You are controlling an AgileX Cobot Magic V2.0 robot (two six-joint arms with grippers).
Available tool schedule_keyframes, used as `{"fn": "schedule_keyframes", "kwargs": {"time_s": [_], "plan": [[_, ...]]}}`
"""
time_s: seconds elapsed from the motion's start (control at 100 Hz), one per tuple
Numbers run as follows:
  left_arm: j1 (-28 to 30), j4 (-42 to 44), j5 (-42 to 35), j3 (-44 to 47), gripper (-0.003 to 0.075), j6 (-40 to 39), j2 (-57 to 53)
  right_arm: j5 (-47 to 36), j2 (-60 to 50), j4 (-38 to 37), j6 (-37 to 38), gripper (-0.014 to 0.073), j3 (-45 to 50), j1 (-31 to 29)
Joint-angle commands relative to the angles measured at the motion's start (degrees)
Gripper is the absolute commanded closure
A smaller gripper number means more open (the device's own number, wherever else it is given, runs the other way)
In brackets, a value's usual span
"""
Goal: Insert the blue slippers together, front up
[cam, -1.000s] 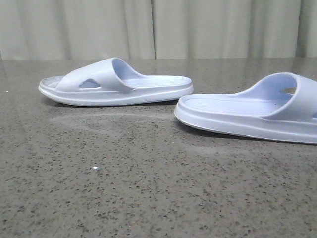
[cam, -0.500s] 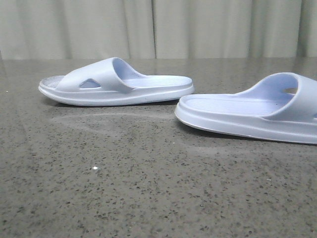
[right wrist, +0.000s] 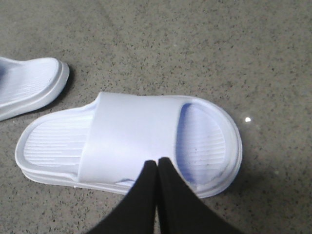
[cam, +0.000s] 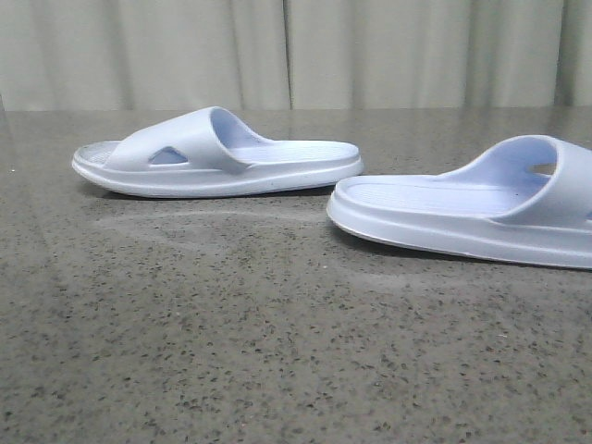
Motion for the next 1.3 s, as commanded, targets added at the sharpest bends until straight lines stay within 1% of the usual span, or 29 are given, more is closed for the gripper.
{"fn": "schedule_keyframes", "kwargs": {"time_s": [0.0,0.01,0.03,0.07,0.11,0.18,0.23,0.33,0.37,0.55,0.67,0.86,1.04,1.17,1.29], "plan": [[0.12,-1.27,-2.3,-3.16,0.0703,0.15,2.39,-1.67,0.53,0.0,-0.59,0.0547,-2.16,-0.29],[0.12,-1.26,-2.13,-3.26,0.0703,0.3,2.7,-1.67,0.53,0.0,-0.59,0.0547,-2.16,-0.29],[0.12,-1.66,-1.79,-3.6,0.0702,0.56,3.17,-1.67,0.53,0.0,-0.59,0.0518,-2.16,-0.29],[0.12,-3.34,-1.39,-4.21,0.0694,2.7,4.01,-1.67,0.53,0.0,-0.59,0.044,-2.16,-0.29],[0.12,-5.26,-1.01,-4.68,0.0676,4.89,4.84,-1.9,0.53,0.0,-0.59,0.0383,-2.16,-0.29],[0.12,-9.62,-0.1,-5.64,0.062,8.7,6.5,-2.31,0.53,-1.15,-0.59,0.0295,-2.16,-0.29],[0.12,-12.65,0.54,-6.21,0.0569,11.53,7.65,-2.75,0.66,-2.6,-0.34,0.0271,-2.16,-0.29],[0.12,-17.11,1.9,-7.25,0.0469,15.12,10.1,-3.64,1.4,-5.51,0.84,0.0273,-2.16,-1.59],[0.12,-17.9,2.29,-7.53,0.0446,15.59,11.08,-4.21,1.78,-5.77,0.84,0.0273,-2.16,-2.8],[0.12,-19.51,3.03,-7.83,0.0439,16.42,14.25,-4.34,5.82,-5.03,0.94,0.0274,-2.19,-9.39],[0.12,-19.89,3.03,-7.83,0.0439,16.62,15.54,-4.83,9.12,-3.67,-0.33,0.0274,-2.19,-10.55],[0.12,-20.73,3.03,-7.83,0.0439,18.5,17.12,-6.52,15.02,3.79,-5.07,0.0274,-2.29,-11.16],[0.12,-20.98,3.03,-7.87,0.0439,19.59,18.0,-6.26,20.35,11.84,-13.49,0.0274,-2.52,-14.21],[0.12,-21.24,3.03,-7.87,0.0439,20.19,19.06,-1.48,24.28,22.09,-23.72,0.0274,-4.4,-18.51],[0.12,-22.93,3.03,-7.87,0.0439,21.67,20.0,4.09,28.06,28.3,-30.91,0.0274,-6.12,-22.72]]}}
